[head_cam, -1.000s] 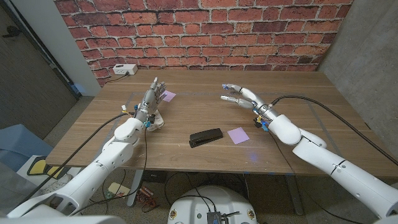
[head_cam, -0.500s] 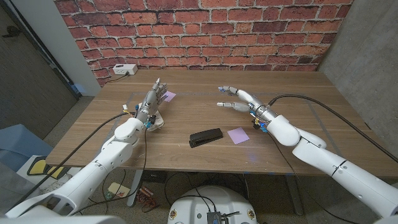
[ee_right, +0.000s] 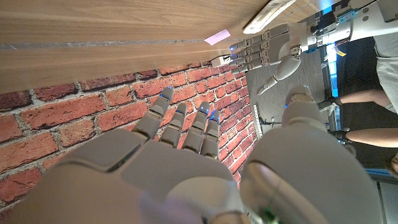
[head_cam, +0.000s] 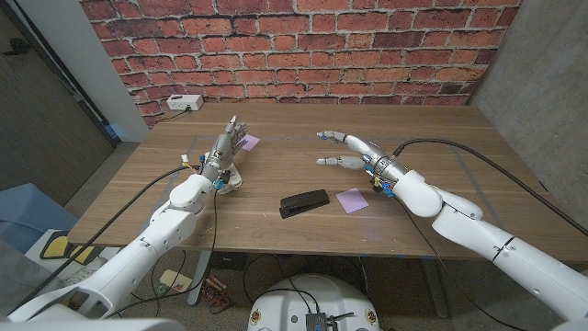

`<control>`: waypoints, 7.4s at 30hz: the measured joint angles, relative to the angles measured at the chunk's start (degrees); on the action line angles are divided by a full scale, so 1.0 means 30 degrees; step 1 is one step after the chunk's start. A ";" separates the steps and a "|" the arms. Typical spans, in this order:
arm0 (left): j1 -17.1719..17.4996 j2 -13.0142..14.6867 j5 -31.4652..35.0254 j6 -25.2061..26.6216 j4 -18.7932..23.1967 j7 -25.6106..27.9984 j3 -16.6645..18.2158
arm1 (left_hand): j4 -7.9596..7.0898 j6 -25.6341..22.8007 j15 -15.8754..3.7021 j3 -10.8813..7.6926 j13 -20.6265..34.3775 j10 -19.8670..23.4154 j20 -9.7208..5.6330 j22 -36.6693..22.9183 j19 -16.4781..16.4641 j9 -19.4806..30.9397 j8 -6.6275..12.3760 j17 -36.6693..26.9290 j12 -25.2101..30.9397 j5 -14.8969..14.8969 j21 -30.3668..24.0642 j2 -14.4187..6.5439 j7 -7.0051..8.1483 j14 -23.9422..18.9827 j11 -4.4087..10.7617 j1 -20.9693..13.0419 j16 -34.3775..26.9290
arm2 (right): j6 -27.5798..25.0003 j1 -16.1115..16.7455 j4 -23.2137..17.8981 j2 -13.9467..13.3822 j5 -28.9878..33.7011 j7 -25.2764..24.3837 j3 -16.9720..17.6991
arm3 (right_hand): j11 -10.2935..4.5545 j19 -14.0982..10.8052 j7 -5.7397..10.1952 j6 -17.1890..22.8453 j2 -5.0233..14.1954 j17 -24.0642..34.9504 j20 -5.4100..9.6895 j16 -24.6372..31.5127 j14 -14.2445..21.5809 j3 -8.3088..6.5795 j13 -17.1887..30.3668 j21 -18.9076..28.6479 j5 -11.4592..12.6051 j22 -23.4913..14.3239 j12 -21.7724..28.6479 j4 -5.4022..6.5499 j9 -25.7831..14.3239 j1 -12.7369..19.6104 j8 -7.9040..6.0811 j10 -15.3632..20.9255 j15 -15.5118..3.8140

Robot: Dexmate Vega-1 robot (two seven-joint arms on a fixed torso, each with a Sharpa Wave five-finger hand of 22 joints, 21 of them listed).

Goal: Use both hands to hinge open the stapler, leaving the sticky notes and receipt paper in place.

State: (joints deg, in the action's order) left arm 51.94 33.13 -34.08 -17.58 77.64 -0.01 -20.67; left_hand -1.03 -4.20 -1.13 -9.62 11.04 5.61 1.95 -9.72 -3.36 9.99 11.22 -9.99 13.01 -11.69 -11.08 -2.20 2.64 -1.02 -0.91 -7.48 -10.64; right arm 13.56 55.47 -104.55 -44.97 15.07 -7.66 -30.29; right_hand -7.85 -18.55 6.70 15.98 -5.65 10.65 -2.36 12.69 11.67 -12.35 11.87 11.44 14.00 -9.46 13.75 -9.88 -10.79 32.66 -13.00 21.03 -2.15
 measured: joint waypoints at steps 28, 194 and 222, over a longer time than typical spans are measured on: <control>-0.0138 -0.0176 -0.0295 -0.0440 -0.0782 -0.0406 0.0140 | 0.0000 0.0002 0.0000 0.0000 0.0000 -0.0002 0.0000 0.0000 0.0000 0.0000 -0.0069 0.0000 0.0000 0.0000 0.0000 -0.0103 0.0001 0.0002 0.0000 0.0103 0.0000 | -0.0704 0.0335 -0.1150 -0.0264 0.2043 0.0089 -0.0562 | 0.0345 -0.0691 -0.0083 0.0392 0.0669 0.0121 0.0401 0.0220 0.1181 -0.0033 0.0123 -0.0071 0.0035 0.0000 -0.0312 0.0425 -0.0096 0.1378 0.0129 0.0365 -0.0052; -0.0090 -0.1265 -0.1918 -0.1192 -0.2472 -0.2093 0.0292 | 0.0072 -0.0441 -0.0103 0.0072 -0.0001 0.0646 0.0000 0.0001 0.0001 -0.0001 -0.0137 0.0001 0.0000 0.0000 0.0000 -0.0328 -0.0444 -0.0101 -0.0034 0.0328 0.0000 | -0.4249 -0.0508 -0.2831 0.0282 1.1924 0.3318 -0.4819 | -0.0927 -0.3039 0.1522 1.1236 0.3718 0.4865 0.0990 0.4452 0.6382 0.0760 0.3012 0.0250 -0.0986 -0.0273 0.3503 0.0401 -0.0176 0.7747 -0.1514 0.9281 -0.0215; 0.0124 -0.1355 -0.2273 -0.1608 -0.2769 -0.2530 0.0471 | 0.0098 -0.0440 -0.0104 0.0098 0.0000 0.0646 0.0000 0.0000 0.0001 -0.0002 -0.0137 0.0001 0.0000 0.0000 0.0000 -0.0328 -0.0442 -0.0101 -0.0033 0.0328 0.0000 | -0.3649 -0.0419 -0.2528 0.0550 1.1081 0.2081 -0.4645 | -0.0472 -0.3961 0.0939 1.1880 0.3544 0.5969 0.1707 0.4660 0.9421 0.0347 0.3483 0.0850 -0.0916 -0.0454 0.3737 0.0327 -0.0460 0.7930 -0.1245 1.0143 -0.0548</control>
State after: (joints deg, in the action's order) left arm 52.31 29.07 -40.90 -22.40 69.33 -7.60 -19.26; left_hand -0.74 -5.52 -1.44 -9.32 11.04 7.55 1.95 -9.72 -3.36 9.98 10.81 -9.98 13.01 -11.69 -11.08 -3.19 1.31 -1.33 -1.01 -6.50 -10.64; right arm 2.61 54.21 -112.13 -43.32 48.31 -1.41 -44.23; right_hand -9.27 -30.43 9.51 51.62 4.98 28.56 2.76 26.67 39.93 -11.31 22.31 13.99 11.25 -10.82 24.96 -8.89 -12.17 56.45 -16.74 51.46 -3.80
